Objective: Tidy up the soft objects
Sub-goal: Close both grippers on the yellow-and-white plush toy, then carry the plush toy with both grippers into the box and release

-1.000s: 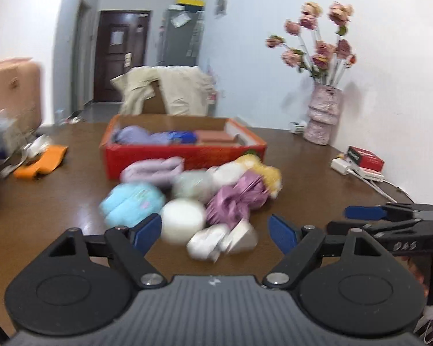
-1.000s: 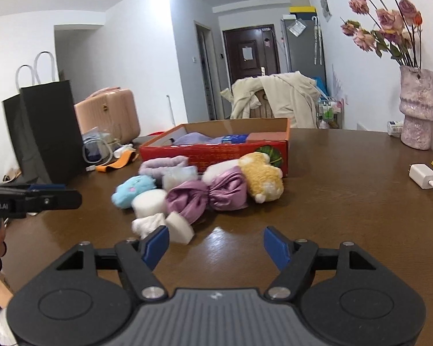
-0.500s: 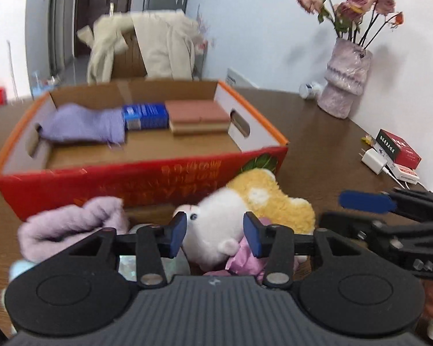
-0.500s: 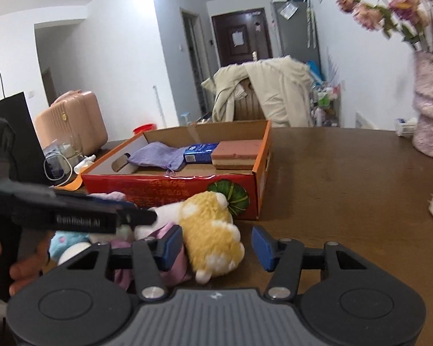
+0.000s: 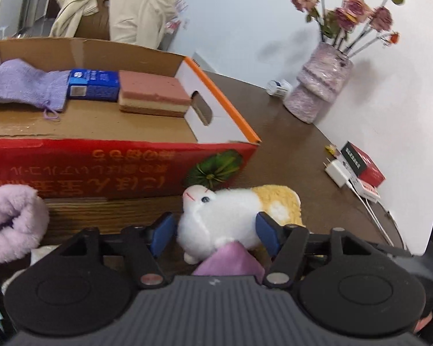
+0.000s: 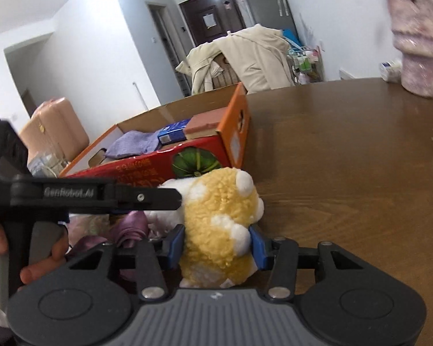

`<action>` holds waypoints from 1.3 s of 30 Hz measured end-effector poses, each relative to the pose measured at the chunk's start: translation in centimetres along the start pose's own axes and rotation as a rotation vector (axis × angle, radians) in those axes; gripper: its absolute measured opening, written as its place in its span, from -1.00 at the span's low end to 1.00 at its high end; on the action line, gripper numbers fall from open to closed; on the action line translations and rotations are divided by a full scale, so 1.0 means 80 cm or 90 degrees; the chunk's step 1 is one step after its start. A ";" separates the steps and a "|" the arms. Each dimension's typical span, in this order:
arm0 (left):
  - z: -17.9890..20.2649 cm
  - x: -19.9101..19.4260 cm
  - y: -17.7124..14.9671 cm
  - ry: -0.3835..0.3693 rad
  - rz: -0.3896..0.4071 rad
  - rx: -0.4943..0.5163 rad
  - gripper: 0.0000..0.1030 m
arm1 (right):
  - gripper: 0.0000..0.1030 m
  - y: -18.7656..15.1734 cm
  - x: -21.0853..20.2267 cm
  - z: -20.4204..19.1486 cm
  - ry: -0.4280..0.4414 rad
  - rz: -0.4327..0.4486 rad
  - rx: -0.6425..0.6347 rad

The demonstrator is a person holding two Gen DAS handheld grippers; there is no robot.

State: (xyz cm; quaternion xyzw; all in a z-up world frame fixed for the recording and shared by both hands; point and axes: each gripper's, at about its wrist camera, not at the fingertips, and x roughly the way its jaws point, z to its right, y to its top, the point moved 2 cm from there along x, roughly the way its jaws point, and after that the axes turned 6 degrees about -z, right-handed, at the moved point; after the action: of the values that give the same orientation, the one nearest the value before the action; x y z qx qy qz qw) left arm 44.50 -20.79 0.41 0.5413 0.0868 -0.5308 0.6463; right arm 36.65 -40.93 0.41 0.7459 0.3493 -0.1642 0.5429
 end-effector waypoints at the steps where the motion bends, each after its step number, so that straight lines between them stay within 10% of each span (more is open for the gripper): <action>1: 0.001 0.002 -0.001 -0.002 -0.004 0.004 0.27 | -0.10 0.000 -0.001 0.001 0.000 0.000 0.001; 21: 0.002 -0.102 0.064 0.001 0.130 0.016 0.18 | -0.16 0.081 -0.045 -0.067 0.045 0.096 -0.085; 29: -0.069 -0.044 0.133 0.016 0.091 -0.040 0.17 | -0.16 0.162 0.050 -0.077 0.019 0.046 -0.085; 39: -0.103 0.031 0.141 0.012 0.014 -0.066 0.17 | -0.10 0.165 0.114 -0.071 -0.102 0.005 -0.145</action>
State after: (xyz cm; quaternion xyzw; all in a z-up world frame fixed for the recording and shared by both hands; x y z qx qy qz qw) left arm 58.19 -17.43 2.28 0.5131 0.1144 -0.5132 0.6784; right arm 51.51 -34.71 5.89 0.6651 0.3185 -0.1806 0.6508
